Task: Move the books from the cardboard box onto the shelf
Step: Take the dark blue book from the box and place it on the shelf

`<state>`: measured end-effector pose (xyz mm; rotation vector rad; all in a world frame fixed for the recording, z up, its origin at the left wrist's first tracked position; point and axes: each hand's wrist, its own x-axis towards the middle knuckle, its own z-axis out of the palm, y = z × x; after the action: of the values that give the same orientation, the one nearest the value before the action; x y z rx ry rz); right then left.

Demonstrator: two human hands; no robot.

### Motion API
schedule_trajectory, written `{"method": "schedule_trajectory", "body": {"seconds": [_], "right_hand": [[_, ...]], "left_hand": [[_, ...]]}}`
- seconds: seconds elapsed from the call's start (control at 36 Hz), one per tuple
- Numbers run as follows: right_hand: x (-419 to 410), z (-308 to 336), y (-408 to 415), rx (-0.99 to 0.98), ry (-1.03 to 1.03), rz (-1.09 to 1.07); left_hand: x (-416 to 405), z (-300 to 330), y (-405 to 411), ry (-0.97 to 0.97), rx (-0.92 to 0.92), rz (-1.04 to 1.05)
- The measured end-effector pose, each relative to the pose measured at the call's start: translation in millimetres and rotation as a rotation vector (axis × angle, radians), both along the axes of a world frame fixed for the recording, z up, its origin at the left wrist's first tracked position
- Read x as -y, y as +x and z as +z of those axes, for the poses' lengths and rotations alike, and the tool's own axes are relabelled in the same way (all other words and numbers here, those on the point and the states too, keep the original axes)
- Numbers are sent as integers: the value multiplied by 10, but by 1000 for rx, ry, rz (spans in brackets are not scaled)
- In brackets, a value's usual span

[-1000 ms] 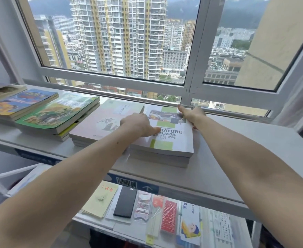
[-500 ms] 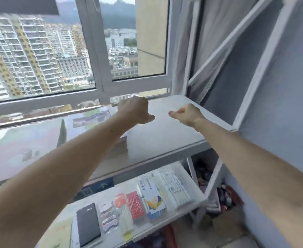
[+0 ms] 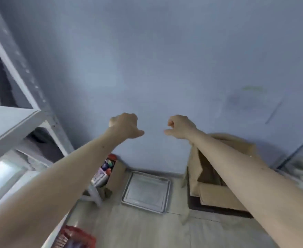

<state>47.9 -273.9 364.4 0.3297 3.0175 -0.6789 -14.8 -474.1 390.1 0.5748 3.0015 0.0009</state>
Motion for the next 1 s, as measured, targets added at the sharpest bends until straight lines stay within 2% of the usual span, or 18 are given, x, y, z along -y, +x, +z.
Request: {"method": "schedule_trajectory", "body": {"seconds": [0.22, 0.42, 0.58, 0.69, 1.0], "right_hand": [[-2270, -524, 1063, 84, 118, -205], [-3573, -1160, 1406, 200, 124, -293], [-4245, -1795, 1281, 322, 156, -274], [-4577, -2319, 1028, 376, 106, -274], [-5068, -3860, 360, 585, 101, -82]], "left_hand": [[-2481, -715, 575, 38, 128, -248], [-3930, -1504, 827, -14, 236, -326], [-4580, -2288, 698, -85, 315, -314], [-4921, -2825, 525, -160, 383, -293], [-5413, -4319, 298, -257, 640, -109]]}}
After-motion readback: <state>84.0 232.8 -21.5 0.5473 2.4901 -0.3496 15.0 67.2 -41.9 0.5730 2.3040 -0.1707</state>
